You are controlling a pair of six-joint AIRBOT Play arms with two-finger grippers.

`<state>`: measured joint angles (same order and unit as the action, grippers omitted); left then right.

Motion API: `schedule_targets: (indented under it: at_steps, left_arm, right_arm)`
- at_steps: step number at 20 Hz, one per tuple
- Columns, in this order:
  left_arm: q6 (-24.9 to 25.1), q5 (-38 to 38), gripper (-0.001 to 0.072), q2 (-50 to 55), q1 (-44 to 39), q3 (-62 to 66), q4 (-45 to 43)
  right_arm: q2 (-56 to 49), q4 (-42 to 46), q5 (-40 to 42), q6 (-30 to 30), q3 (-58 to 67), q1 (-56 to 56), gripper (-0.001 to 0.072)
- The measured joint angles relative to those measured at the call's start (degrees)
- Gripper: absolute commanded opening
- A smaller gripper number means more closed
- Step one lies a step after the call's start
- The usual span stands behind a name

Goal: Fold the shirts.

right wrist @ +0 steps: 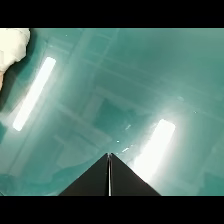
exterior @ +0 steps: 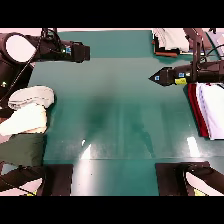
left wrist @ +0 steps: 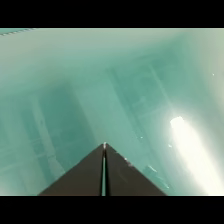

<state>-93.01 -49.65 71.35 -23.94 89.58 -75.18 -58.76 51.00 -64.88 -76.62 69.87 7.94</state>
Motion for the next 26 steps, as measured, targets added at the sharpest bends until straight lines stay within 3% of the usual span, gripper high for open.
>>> schedule_targets:
  at_steps: [5,8,9,10,11,20,25,26]
  left_arm:
    - [0.1,0.4,0.003,0.0,0.0,0.0,0.2]
    - [1.0,-0.2,0.006,0.0,1.9,0.2,-5.7]
    - [1.3,-1.4,0.0335,0.0,3.1,0.2,-8.6]
    - [1.4,-2.9,0.0556,0.0,4.7,0.2,-11.6]
    - [1.6,-4.4,0.0589,0.0,6.6,-0.1,-14.5]
    - [1.6,-6.5,0.0589,3.8,26.4,-12.4,-22.6]
    - [1.1,-5.5,0.0588,9.8,31.7,-17.1,-23.2]
    - [0.8,-5.4,0.054,10.5,32.1,-17.4,-23.2]
  right_arm:
    - [0.0,0.0,0.0,0.0,0.0,0.0,0.0019]
    - [0.0,0.0,0.0,0.0,0.0,0.0,0.002]
    - [0.0,0.0,0.0,0.0,0.0,0.0,0.0019]
    - [0.0,0.0,0.0,0.0,0.0,0.0,0.0019]
    - [0.0,0.0,0.0,0.0,0.0,0.0,0.0019]
    - [0.0,0.0,-0.3,0.0,0.0,0.1,0.0019]
    - [0.0,0.0,-0.5,0.0,0.0,0.1,0.0019]
    - [0.0,0.0,-0.5,0.0,0.0,0.1,0.0019]
